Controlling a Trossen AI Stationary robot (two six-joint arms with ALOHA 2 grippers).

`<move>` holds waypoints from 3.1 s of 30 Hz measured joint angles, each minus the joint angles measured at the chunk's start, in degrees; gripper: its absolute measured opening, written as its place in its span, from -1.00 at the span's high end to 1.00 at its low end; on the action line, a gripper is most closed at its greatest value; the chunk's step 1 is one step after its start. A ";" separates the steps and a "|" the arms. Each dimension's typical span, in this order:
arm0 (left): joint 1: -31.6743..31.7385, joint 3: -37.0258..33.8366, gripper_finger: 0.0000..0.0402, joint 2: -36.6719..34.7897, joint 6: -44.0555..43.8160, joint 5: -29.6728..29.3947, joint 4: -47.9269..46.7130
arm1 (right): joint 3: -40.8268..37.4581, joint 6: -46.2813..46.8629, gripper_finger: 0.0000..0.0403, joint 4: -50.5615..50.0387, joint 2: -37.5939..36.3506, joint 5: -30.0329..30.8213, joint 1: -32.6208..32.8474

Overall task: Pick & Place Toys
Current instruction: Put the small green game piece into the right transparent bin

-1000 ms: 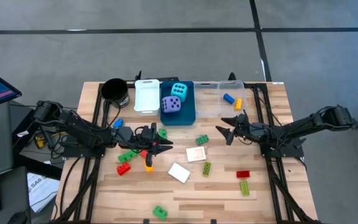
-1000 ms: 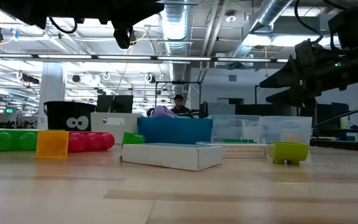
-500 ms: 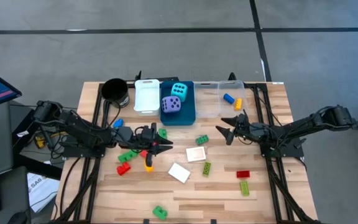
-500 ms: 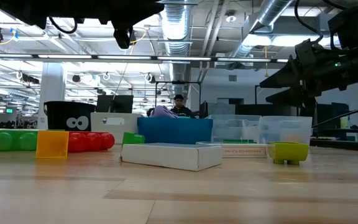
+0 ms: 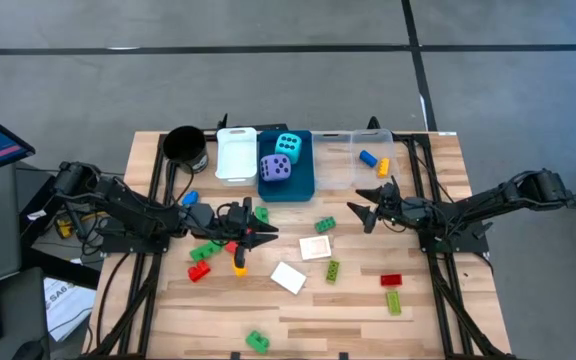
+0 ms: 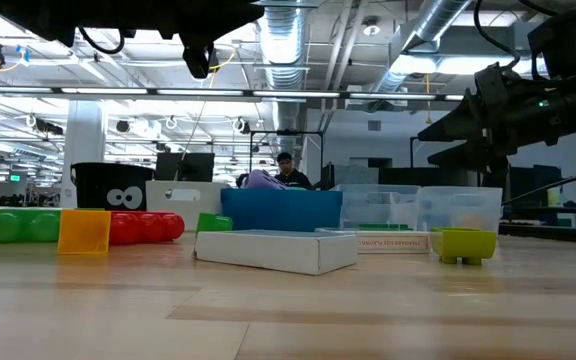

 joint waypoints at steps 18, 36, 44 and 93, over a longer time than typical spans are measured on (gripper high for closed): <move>0.00 -0.02 0.62 0.00 0.01 0.00 0.00 | 0.00 0.00 -0.50 0.00 0.00 0.00 0.00; 0.02 -0.02 0.62 0.00 0.05 0.02 3.50 | 0.04 -2.49 -0.50 2.75 0.64 0.27 -2.73; 0.00 -0.02 0.62 0.00 0.03 0.02 3.51 | 0.03 -11.78 -0.50 0.91 6.99 -4.26 -2.97; -0.02 -0.02 0.62 0.00 -0.48 0.02 3.63 | 6.88 -32.57 -0.50 14.74 38.69 -20.96 -3.20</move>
